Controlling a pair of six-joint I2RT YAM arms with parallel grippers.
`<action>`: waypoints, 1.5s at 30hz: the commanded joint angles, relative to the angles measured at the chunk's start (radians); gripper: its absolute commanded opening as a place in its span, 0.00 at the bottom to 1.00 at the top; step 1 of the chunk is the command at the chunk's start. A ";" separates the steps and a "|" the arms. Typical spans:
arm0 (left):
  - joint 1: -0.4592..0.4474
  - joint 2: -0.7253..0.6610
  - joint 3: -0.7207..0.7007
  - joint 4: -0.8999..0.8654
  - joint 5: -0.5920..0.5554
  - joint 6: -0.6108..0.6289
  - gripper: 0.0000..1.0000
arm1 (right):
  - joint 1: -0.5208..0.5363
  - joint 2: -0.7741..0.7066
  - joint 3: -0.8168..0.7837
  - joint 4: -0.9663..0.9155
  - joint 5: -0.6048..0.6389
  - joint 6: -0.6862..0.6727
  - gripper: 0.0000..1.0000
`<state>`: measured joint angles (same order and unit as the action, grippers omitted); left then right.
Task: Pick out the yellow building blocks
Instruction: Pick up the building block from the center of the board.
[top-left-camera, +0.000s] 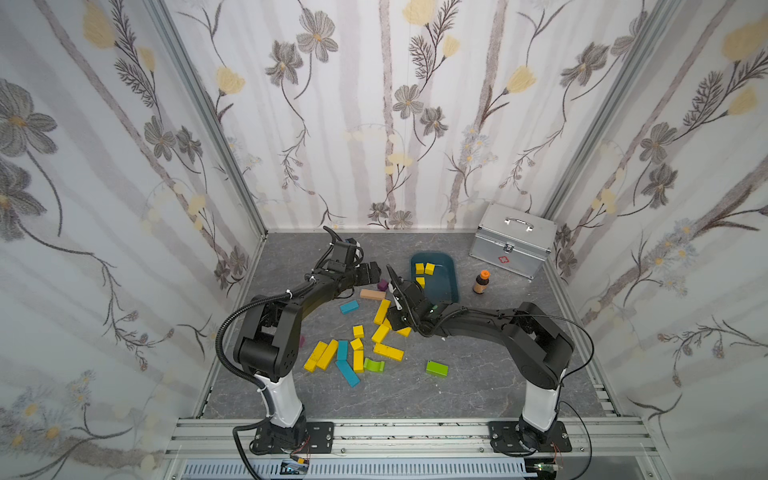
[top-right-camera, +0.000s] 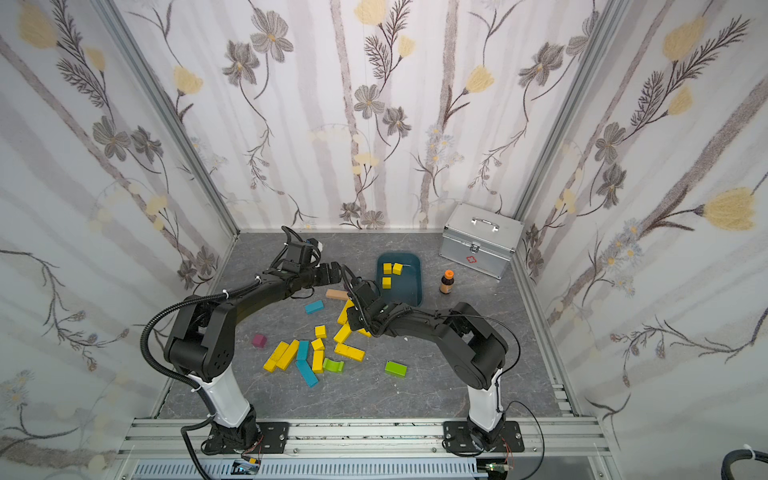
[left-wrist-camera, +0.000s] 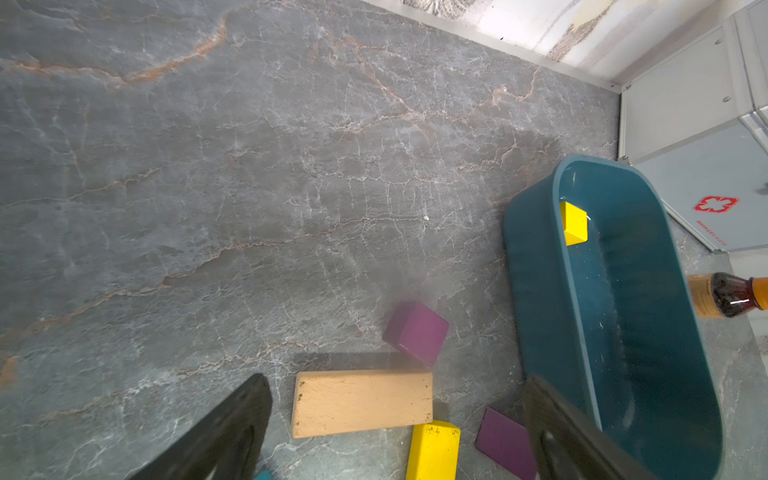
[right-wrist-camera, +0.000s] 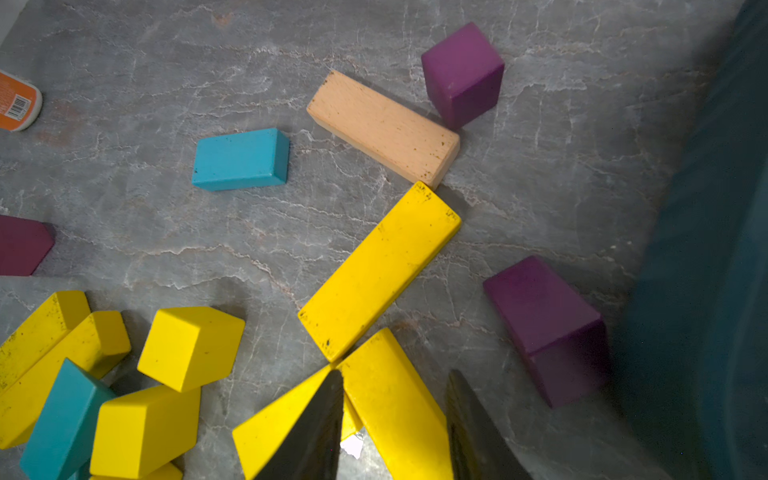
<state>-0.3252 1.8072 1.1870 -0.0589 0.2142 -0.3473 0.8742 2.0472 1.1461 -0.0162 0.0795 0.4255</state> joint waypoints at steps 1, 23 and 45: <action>0.001 0.006 0.012 -0.004 0.007 -0.017 0.96 | 0.002 -0.010 -0.009 0.016 -0.017 0.007 0.43; 0.002 0.008 0.016 -0.007 0.025 -0.021 0.95 | 0.012 0.004 -0.034 0.011 0.001 0.052 0.49; 0.006 -0.089 -0.027 -0.126 0.104 -0.051 0.96 | 0.008 0.029 0.073 -0.177 0.000 -0.028 0.50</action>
<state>-0.3252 1.7439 1.1728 -0.1104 0.2935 -0.3717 0.8833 2.0720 1.2057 -0.1715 0.0772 0.4248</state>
